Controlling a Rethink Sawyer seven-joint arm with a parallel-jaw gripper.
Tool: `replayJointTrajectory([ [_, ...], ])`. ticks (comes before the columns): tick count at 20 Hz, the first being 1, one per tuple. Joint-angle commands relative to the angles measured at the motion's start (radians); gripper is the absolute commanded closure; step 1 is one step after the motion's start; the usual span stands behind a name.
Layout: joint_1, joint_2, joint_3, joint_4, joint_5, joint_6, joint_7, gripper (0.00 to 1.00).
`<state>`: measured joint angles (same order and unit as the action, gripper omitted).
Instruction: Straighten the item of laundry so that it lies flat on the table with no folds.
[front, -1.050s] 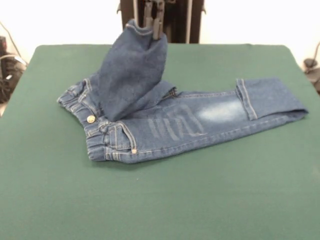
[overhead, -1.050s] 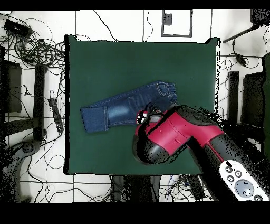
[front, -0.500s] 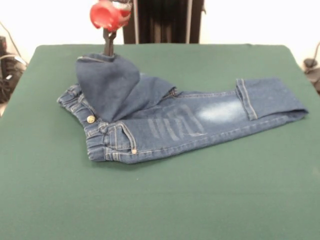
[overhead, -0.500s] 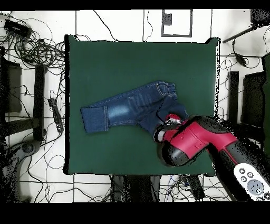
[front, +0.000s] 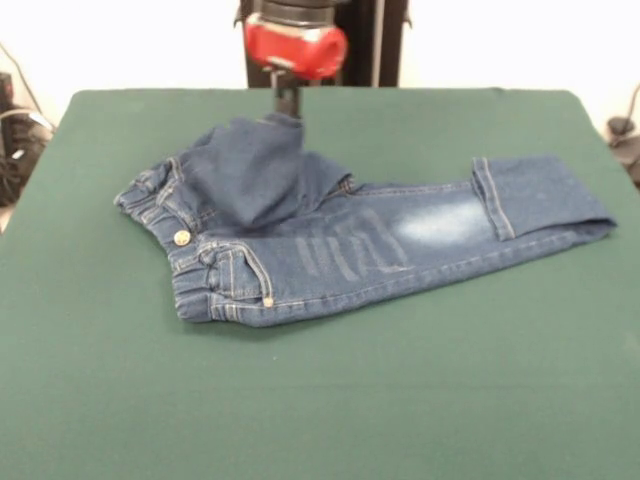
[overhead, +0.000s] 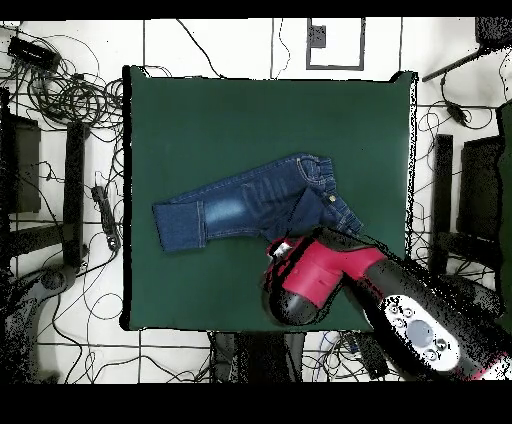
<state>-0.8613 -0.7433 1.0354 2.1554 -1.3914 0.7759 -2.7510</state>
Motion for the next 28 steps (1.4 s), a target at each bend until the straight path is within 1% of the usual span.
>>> replayJointTrajectory([
  [1, 0.151, -0.091, 0.043, 0.178, 0.080, 0.031, 0.032, 1.00],
  [2, 0.135, -0.123, 0.064, 0.201, 0.116, 0.022, 0.020, 1.00],
  [3, 0.144, -0.145, 0.088, 0.214, 0.155, 0.022, 0.025, 1.00],
  [4, 0.106, -0.172, 0.101, 0.241, 0.175, 0.002, -0.001, 1.00],
  [5, 0.114, -0.205, 0.128, 0.259, 0.213, 0.002, 0.009, 1.00],
  [7, 0.076, -0.271, 0.191, 0.299, 0.300, -0.016, -0.014, 1.00],
  [8, 0.043, -0.331, 0.241, 0.335, 0.361, -0.038, -0.028, 1.00],
  [9, 0.051, -0.356, 0.275, 0.356, 0.401, -0.043, -0.009, 1.00],
  [11, 0.023, -0.396, 0.331, 0.384, 0.456, -0.057, -0.008, 1.00],
  [15, -0.040, -0.415, 0.394, 0.391, 0.493, -0.039, -0.038, 1.00],
  [16, -0.027, -0.370, 0.357, 0.378, 0.434, -0.016, -0.021, 1.00],
  [17, 0.006, -0.360, 0.358, 0.395, 0.423, -0.019, 0.030, 1.00],
  [21, 0.152, -0.264, 0.259, 0.423, 0.267, -0.012, 0.235, 1.00],
  [25, 0.301, -0.110, 0.088, 0.380, 0.024, 0.049, 0.409, 1.00],
  [26, 0.341, -0.080, 0.048, 0.368, -0.026, 0.065, 0.453, 1.00],
  [28, 0.409, -0.035, -0.019, 0.347, -0.098, 0.075, 0.520, 1.00],
])
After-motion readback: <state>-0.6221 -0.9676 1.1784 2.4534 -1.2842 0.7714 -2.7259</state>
